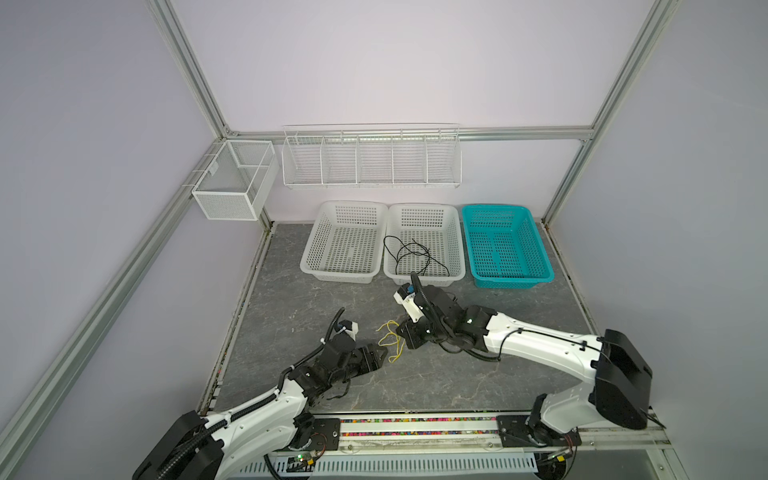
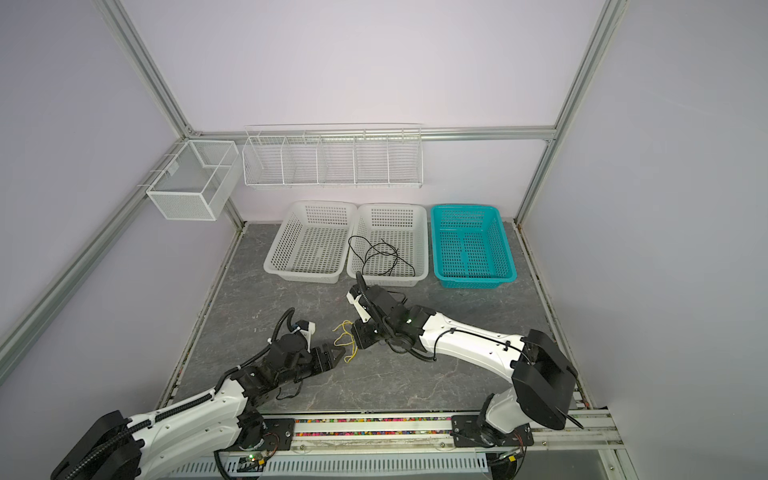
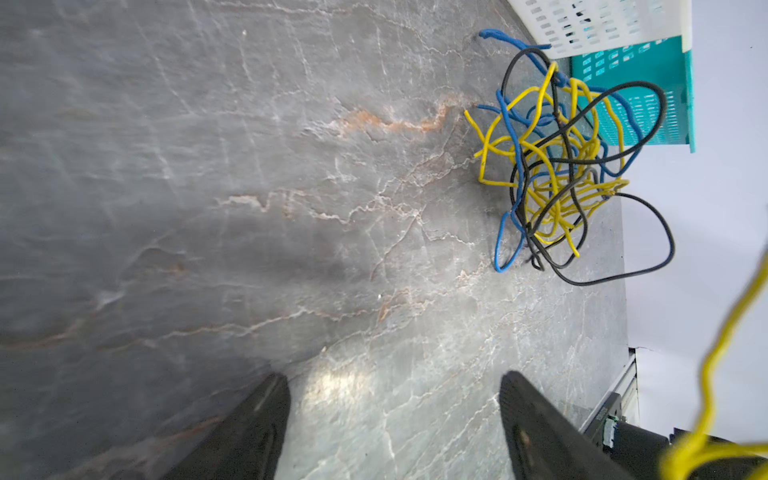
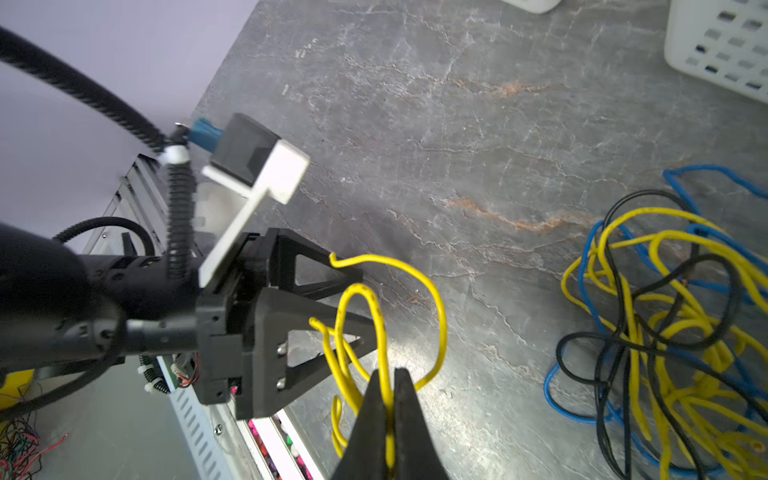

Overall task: Untangle the cables
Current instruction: 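Grasp the yellow cable with the right gripper and lift it, then carry the yellow cable to the teal basket and release it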

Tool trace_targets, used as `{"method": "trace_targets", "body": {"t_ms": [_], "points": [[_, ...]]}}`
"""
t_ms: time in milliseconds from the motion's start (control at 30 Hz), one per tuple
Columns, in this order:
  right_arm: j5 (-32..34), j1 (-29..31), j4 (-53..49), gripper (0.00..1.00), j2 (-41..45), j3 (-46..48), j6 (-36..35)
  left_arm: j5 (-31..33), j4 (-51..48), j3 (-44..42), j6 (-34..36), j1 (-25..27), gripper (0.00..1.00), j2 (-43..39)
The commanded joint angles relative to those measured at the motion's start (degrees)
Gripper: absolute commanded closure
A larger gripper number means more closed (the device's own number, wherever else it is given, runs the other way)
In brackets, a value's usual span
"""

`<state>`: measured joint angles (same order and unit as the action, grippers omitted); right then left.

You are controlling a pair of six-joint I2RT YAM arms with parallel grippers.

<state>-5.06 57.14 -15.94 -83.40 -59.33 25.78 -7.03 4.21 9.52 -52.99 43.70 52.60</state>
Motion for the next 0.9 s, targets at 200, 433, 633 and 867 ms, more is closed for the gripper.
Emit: {"method": "trace_targets", "body": {"t_ms": [200, 433, 633, 867], "points": [[8.5, -12.4, -13.6, 0.93, 14.2, -4.1, -4.7, -0.6, -0.1, 4.1, 0.0, -0.3, 0.19, 0.7], [10.6, -32.2, -20.3, 0.94, 16.4, -10.9, -3.7, -0.2, 0.1, 4.4, -0.4, -0.3, 0.19, 1.3], [11.7, -46.6, -18.5, 0.94, 11.6, -11.9, 3.9, -1.5, 0.7, 5.9, -0.7, -0.3, 0.19, 3.8], [14.8, -54.6, -15.2, 0.93, 4.0, -13.7, 9.6, -3.6, 1.4, 7.3, -0.9, -0.2, 0.19, 6.9]]}}
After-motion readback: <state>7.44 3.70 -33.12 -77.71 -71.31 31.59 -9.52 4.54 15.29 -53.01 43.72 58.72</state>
